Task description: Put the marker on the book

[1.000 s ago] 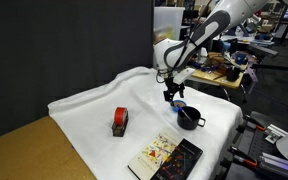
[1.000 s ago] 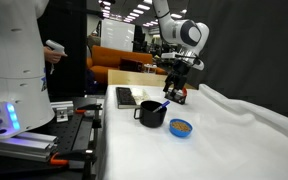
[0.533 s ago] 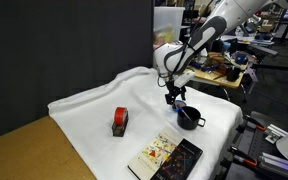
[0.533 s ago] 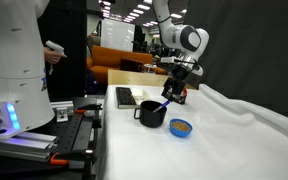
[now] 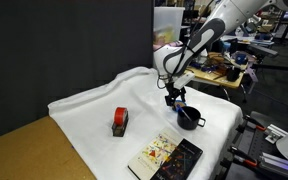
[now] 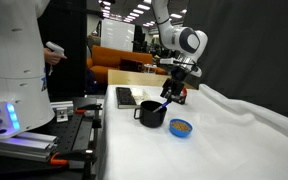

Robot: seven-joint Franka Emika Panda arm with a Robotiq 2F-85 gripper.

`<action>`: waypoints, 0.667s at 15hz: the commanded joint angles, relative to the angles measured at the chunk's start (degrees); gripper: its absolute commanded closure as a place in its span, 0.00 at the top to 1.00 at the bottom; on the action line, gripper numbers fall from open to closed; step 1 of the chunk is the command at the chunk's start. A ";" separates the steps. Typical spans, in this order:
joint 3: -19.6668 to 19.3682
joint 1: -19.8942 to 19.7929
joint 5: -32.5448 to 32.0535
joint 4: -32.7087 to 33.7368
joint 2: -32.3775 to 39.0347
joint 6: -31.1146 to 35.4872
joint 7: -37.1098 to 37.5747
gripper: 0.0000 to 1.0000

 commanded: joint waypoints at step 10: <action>-1.04 0.57 -0.10 2.47 2.08 -2.93 2.32 1.00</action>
